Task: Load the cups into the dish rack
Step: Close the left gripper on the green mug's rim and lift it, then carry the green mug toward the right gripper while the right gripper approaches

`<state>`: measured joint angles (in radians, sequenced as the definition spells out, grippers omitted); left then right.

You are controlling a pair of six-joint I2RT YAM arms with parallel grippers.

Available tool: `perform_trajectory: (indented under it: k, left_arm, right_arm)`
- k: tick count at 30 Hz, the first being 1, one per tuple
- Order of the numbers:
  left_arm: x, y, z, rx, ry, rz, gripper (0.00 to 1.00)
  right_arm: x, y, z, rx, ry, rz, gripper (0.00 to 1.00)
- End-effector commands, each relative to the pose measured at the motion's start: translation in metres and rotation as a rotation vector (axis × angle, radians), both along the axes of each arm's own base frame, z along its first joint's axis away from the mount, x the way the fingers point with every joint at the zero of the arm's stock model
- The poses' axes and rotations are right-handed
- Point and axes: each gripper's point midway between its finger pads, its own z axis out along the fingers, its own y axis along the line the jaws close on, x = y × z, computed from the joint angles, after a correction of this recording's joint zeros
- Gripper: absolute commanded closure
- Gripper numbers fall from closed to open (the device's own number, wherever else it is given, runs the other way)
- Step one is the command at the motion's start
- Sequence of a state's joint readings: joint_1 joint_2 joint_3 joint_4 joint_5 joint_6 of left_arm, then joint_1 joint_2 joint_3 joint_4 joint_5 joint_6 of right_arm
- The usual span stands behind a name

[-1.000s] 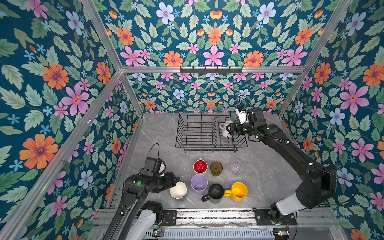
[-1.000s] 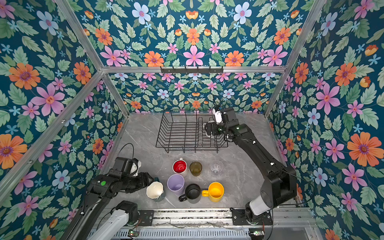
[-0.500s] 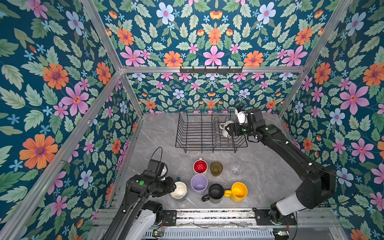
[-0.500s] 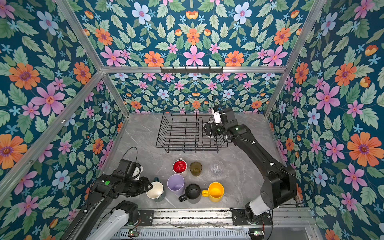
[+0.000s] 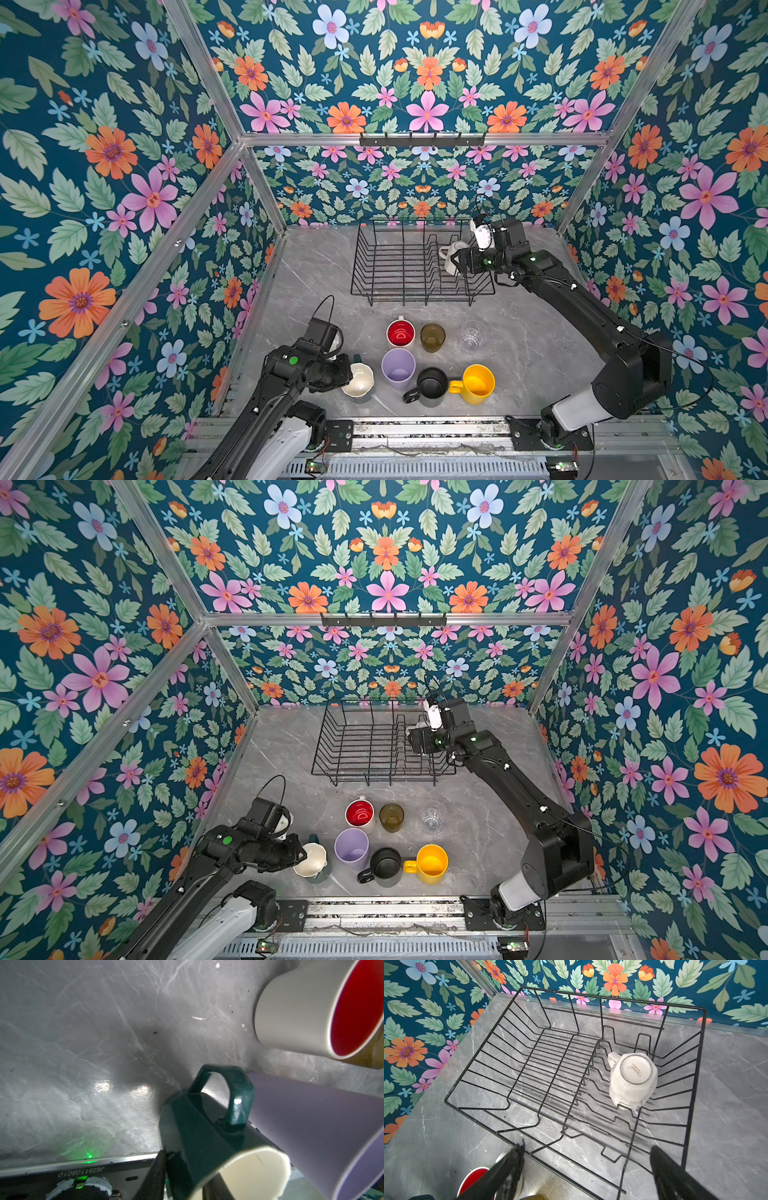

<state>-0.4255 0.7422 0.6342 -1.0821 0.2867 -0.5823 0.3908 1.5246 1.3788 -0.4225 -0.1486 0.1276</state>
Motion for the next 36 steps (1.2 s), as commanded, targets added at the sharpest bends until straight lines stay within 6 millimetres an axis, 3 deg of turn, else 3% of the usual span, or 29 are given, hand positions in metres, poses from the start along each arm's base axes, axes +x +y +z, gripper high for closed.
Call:
perform_trajectory:
  k: [1, 15, 20, 25, 30, 36]
  left_arm:
    - [0.007, -0.005, 0.0, -0.005, -0.019, 0.015, 0.76]
    - [0.015, -0.001, 0.008, 0.043, -0.048, 0.014, 1.0]
    - [0.023, 0.005, 0.027, 0.066, -0.108, 0.031, 1.0]
    - [0.042, 0.008, 0.07, 0.068, -0.263, 0.033, 1.0]
    - [0.069, 0.007, 0.131, 0.051, -0.509, 0.008, 1.0]
    - [0.103, -0.014, 0.188, -0.033, -0.783, -0.052, 1.0]
  right_arm:
    - [0.004, 0.001, 0.006, 0.007, -0.031, -0.007, 0.06]
    - [0.002, -0.001, 0.001, -0.005, -0.025, -0.003, 0.06]
    - [0.001, 0.002, 0.003, 0.016, -0.026, 0.006, 0.06]
    - [-0.004, 0.009, 0.012, 0.06, -0.032, 0.036, 0.06]
    - [-0.017, 0.02, 0.03, 0.15, -0.055, 0.1, 0.06]
    - [-0.04, 0.037, 0.051, 0.286, -0.073, 0.2, 0.06]
